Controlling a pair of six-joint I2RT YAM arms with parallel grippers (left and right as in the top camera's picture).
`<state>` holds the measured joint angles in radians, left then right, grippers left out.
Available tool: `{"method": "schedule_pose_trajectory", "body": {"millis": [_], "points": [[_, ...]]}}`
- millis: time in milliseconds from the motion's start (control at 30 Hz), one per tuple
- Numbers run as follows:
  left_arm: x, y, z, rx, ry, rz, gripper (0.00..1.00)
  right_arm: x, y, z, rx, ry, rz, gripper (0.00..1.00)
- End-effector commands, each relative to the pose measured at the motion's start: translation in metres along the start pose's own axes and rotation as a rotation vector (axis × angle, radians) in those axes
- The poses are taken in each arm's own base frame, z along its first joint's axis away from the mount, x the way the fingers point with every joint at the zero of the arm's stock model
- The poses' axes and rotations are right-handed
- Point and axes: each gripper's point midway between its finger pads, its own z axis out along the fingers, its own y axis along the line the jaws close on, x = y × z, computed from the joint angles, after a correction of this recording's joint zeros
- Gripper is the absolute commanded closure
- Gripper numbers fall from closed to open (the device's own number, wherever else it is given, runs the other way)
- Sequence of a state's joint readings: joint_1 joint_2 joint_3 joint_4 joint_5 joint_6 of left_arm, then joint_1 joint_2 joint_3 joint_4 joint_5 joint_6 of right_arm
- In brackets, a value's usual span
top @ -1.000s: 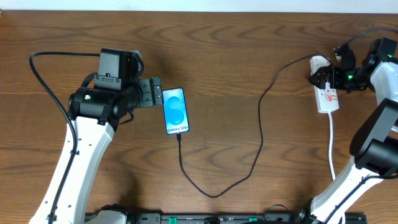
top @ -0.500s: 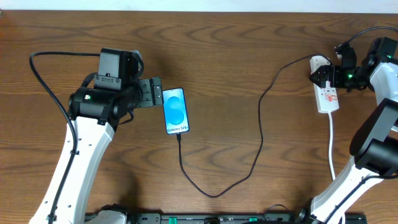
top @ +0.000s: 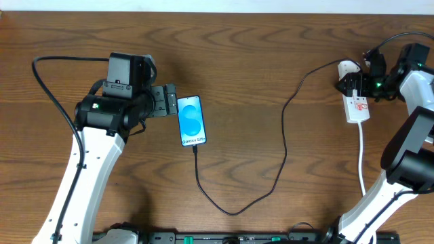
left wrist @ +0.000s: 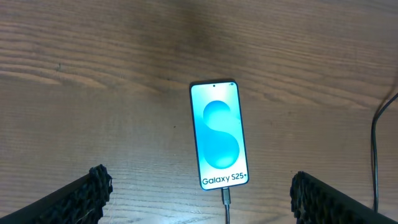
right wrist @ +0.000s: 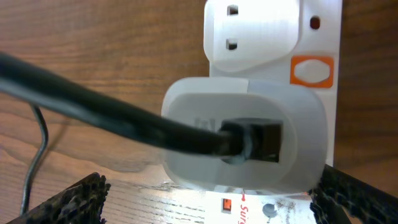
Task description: Plug charger to phone and switch on socket
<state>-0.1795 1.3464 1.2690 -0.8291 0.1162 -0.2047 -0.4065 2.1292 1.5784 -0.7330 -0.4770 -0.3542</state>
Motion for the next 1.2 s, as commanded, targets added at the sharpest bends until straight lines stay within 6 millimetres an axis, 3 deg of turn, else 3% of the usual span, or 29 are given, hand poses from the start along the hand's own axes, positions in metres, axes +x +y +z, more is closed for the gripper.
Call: {"method": "schedule_pose_trajectory", "body": {"millis": [0, 667, 900, 1167], "points": [[-0.006, 0.001, -0.004, -0.011, -0.019, 0.019, 0.06, 0.01, 0.012, 0.012, -0.045, 0.02, 0.02, 0.01], [-0.006, 0.001, -0.004, -0.011, -0.019, 0.02, 0.06, 0.021, 0.016, 0.014, -0.055, 0.058, 0.152, 0.01], [-0.006, 0.001, -0.004, -0.011, -0.019, 0.02, 0.06, 0.015, 0.026, 0.014, -0.114, 0.032, 0.147, 0.01], [-0.006, 0.001, -0.004, -0.011, -0.019, 0.02, 0.06, 0.01, 0.024, 0.014, -0.108, 0.015, 0.131, 0.01]]}}
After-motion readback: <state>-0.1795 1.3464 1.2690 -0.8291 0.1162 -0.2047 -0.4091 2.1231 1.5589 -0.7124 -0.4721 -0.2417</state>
